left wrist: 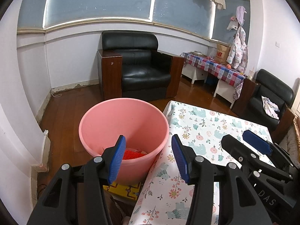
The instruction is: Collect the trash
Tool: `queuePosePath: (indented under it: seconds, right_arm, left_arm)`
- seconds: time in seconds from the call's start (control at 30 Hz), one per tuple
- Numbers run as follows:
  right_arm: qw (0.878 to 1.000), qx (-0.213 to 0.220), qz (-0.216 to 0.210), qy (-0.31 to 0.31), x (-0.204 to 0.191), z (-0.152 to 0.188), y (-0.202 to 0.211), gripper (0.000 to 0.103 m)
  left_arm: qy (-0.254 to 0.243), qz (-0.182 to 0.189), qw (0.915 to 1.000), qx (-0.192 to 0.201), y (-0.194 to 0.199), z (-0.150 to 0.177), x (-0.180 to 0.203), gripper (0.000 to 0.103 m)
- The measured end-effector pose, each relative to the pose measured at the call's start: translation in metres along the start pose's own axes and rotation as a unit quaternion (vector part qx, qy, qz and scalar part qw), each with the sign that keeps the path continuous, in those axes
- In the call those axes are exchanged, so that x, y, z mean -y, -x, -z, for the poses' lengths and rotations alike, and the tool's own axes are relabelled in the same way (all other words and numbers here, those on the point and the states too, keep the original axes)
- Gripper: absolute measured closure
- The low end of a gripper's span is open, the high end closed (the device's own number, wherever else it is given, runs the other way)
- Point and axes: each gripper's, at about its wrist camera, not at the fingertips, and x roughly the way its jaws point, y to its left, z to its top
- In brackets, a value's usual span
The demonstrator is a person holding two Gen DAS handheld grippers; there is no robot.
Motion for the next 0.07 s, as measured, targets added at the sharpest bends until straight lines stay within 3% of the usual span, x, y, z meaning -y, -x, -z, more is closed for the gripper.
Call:
queuePosePath:
  seconds: [0.07]
  right_arm:
    - [1.0, 0.0, 0.0, -0.001, 0.001, 0.0007, -0.0002, 0.041]
  left_arm:
    - [-0.001, 0.001, 1.0, -0.001, -0.0011, -0.0001, 0.0, 0.052]
